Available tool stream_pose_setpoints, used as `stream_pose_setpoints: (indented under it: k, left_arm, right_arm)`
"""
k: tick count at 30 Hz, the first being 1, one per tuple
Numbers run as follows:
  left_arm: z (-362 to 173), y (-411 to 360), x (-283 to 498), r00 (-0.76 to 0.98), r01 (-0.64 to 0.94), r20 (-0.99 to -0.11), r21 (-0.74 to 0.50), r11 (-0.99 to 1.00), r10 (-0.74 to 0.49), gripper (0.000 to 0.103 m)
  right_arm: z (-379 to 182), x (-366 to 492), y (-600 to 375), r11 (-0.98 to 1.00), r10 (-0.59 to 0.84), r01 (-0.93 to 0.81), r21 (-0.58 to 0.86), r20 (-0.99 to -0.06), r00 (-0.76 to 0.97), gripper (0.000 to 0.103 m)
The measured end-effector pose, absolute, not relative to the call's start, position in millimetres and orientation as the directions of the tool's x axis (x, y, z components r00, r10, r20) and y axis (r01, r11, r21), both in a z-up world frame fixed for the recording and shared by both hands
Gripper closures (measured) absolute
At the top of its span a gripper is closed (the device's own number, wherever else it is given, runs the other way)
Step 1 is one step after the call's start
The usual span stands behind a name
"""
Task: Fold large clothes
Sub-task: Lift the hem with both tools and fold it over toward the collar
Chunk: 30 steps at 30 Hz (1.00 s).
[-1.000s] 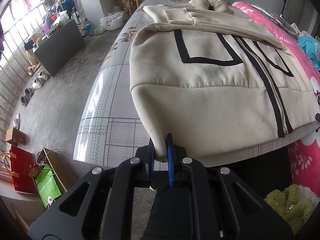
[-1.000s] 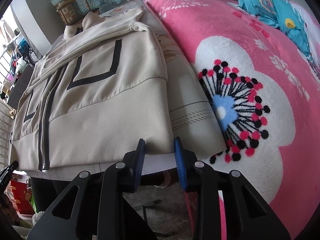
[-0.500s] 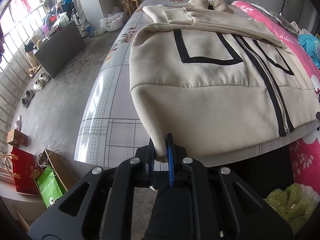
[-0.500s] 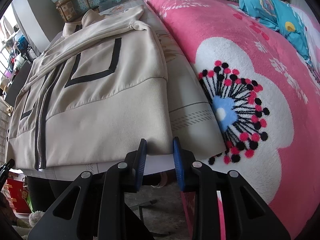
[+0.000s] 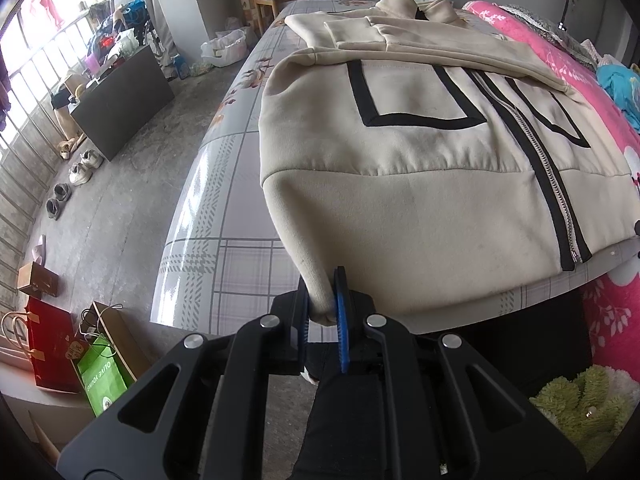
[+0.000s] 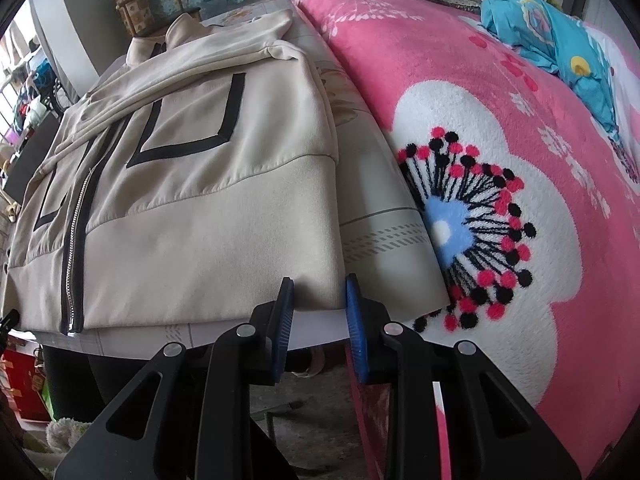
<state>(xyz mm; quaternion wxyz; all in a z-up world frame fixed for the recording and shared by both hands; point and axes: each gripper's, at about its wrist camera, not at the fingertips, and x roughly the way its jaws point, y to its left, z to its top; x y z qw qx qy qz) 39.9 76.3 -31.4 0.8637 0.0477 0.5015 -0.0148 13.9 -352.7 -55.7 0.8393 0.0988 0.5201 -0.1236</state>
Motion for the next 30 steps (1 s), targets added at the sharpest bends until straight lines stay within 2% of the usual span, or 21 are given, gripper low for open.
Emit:
stream_pose_setpoints:
  k: [30]
  left_arm:
    - [-30.8,74.2,39.5,0.497,0.075,-0.867,0.079,0.994,0.032,0.090]
  right_arm:
    - [-55.8,13.8,-351.5,0.951,-0.110,0.307,0.031,-0.897,0.429,0.078]
